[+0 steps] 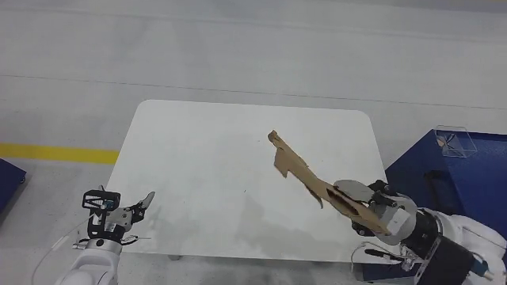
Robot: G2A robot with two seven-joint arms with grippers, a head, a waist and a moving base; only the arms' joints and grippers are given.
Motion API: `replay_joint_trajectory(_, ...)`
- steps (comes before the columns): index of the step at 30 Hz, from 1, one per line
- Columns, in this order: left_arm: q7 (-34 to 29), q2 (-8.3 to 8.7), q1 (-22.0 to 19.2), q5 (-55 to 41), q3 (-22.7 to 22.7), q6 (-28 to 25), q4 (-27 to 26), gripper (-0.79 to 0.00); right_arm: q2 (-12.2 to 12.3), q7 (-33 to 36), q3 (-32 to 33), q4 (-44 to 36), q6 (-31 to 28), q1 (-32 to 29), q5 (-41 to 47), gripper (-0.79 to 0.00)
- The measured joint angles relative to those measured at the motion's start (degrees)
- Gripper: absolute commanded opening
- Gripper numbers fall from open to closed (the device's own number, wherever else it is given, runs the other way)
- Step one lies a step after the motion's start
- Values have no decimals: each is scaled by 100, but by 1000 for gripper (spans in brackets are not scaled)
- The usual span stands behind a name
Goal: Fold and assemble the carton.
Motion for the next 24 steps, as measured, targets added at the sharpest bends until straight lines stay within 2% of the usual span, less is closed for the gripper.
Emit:
replay_joint_trajectory(2, 0, 0, 0, 0, 0, 0, 0, 0, 97, 705, -122, 251, -229, 85, 1511, -785)
replay_joint_trajectory(4, 0, 0, 0, 0, 0, 0, 0, 0, 222, 1522, -346, 417, -222, 148, 2813, -785)
replay_joint_trajectory(6, 0, 0, 0, 0, 0, 0, 0, 0, 394, 2689, -676, 668, -153, 256, 4361, -785)
replay_joint_trajectory(11, 0, 0, 0, 0, 0, 0, 0, 0, 749, 5582, -1378, 1150, 858, 773, 7892, -785)
replay_joint_trajectory(14, 0, 0, 0, 0, 0, 0, 0, 0, 826, 6897, -1775, 1590, 1303, 959, 9521, -785)
replay_joint_trajectory(17, 0, 0, 0, 0, 0, 0, 0, 0, 834, 7822, -2184, 2083, 1606, 1056, 10690, -785)
replay_joint_trajectory(20, 0, 0, 0, 0, 0, 0, 0, 0, 800, 8264, -2547, 2429, 1811, 1079, 11417, -785)
replay_joint_trajectory(24, 0, 0, 0, 0, 0, 0, 0, 0, 782, 8286, -2594, 2625, 1759, 1194, 11469, -785)
